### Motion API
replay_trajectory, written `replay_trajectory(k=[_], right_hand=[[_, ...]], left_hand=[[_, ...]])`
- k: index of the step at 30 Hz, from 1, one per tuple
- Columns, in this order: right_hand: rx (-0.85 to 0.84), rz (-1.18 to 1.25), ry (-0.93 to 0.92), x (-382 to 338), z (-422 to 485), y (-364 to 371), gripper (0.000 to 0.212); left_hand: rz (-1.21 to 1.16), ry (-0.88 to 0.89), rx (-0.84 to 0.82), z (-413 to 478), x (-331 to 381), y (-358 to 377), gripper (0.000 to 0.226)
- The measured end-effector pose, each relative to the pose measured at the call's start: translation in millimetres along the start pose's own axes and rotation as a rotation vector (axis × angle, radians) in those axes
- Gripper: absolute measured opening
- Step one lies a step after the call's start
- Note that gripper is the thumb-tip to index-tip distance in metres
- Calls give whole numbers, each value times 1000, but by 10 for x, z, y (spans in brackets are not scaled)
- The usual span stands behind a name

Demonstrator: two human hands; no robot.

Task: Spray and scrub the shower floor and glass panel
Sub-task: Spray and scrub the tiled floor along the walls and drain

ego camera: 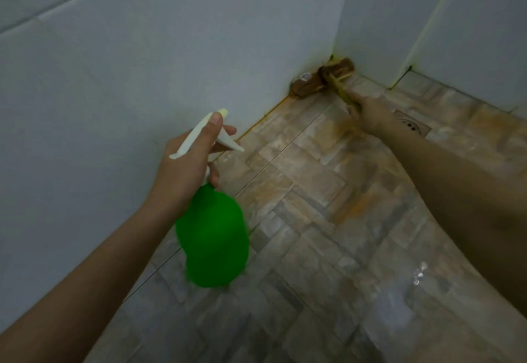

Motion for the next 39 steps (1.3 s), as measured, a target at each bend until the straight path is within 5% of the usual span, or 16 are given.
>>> replay_trajectory(k=[6,11,19,24,30,35,37,39], right_hand=[[-183,-174,-371,-173,-216,209,50],[36,-167,-15,45,168,-168,51],[-180,-293,-367,-830,-869,648,54],[-38,-127,-41,-749,-909,469,55],[-304,-178,-365,-1625,-1926,1151,53],[-144,-17,3,-1337,-1673,837,61],[-115,-80,-13,-1559,-1841,868,53],[-279,-229,-81,-1835,-2192,1087,33]], left_hand=[[3,-39,3,-34,-76,-85,38],[5,-36,7,-127,-85,-199,37],[56,-43,25,-321,-160,-431,40],[61,-50,39,-541,-218,-670,32],[60,-53,86,-821,-230,-883,30],[110,-62,130,-1100,-256,-1198,27],[98,-77,172,-1198,-276,-1334,28],[68,-91,207,-1310,-299,-1438,29]])
Point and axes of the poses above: each hand's wrist, its own z-axis towards the middle knuckle, its own y-axis out of the palm, x = y × z, the point moved 4 cm from there along z, towards the middle knuckle, and after that the axes turned 5 degrees about y, right-handed, at the moved point
